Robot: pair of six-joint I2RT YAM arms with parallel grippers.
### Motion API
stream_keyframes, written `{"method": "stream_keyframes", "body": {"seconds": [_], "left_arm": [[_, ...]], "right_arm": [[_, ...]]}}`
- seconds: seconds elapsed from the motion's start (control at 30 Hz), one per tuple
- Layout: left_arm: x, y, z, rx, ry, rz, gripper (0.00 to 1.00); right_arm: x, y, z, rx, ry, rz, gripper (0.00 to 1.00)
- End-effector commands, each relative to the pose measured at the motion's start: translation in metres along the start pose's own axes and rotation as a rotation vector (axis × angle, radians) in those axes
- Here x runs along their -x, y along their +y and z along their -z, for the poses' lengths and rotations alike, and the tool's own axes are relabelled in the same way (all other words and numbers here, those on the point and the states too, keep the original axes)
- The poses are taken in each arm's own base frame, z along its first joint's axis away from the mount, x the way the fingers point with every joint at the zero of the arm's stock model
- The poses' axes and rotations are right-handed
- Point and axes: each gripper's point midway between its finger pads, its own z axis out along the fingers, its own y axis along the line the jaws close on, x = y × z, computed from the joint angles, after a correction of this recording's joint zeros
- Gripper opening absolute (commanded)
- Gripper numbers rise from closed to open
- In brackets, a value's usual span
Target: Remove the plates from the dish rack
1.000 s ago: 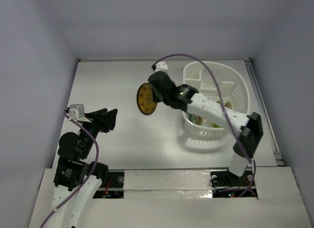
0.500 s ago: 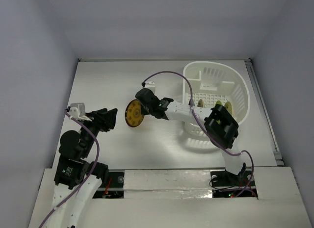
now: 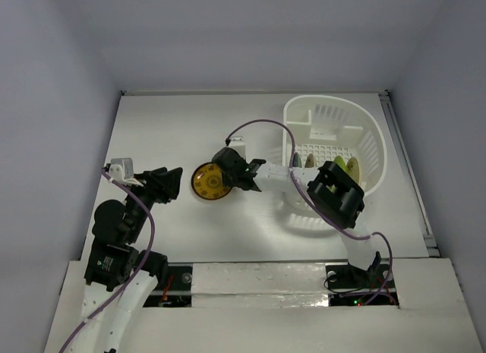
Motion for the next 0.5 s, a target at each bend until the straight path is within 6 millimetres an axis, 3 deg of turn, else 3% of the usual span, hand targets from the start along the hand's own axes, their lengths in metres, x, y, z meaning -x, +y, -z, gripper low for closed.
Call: {"method": "stream_keyframes", "body": {"seconds": [0.0,0.13,0.17,0.23,0.27,0.3,0.33,0.37,0.4,0.43,0.47], "left_arm": [[0.008,-0.005,-0.003,-0.019,-0.024,0.006,0.5],[0.007,-0.005,-0.003,-0.017,-0.02,0.006,0.5],[0.007,-0.005,-0.003,-0.018,-0.021,0.006,0.5],[0.007,-0.005,-0.003,-0.017,-0.02,0.006,0.5],[0.008,-0.005,-0.003,-0.019,-0.023,0.006,0.5],[0.008,-0.005,-0.003,-0.019,-0.024,0.006,0.5],[0.008,-0.005,-0.003,-0.019,-0.024,0.006,0.5],[0.008,-0.006,-0.003,-0.021,-0.025,0.006,0.5],[0.008,-0.006,-0.002,-0.022,-0.026,0.004,0.5],[0.008,-0.006,-0.002,-0.025,-0.026,0.004,0.5],[0.009,-0.006,-0.001,-0.026,-0.031,0.004,0.5]], "right_arm": [[0.027,0.0,0.018,0.002,-0.068,-0.007,0.45],[0.059,-0.002,0.055,0.025,-0.118,-0.008,0.57],[0.081,-0.002,0.081,0.054,-0.166,-0.024,0.57],[0.099,-0.013,0.108,0.046,-0.222,-0.035,0.56],[0.107,-0.022,0.123,0.032,-0.242,-0.037,0.53],[0.129,-0.035,0.154,0.021,-0.313,-0.066,0.35],[0.131,-0.045,0.165,0.004,-0.327,-0.067,0.23],[0.134,-0.066,0.173,-0.035,-0.327,-0.078,0.04],[0.138,-0.082,0.182,-0.068,-0.34,-0.09,0.0],[0.147,-0.098,0.203,-0.074,-0.373,-0.122,0.0],[0.137,-0.123,0.202,-0.136,-0.346,-0.114,0.0]]}}
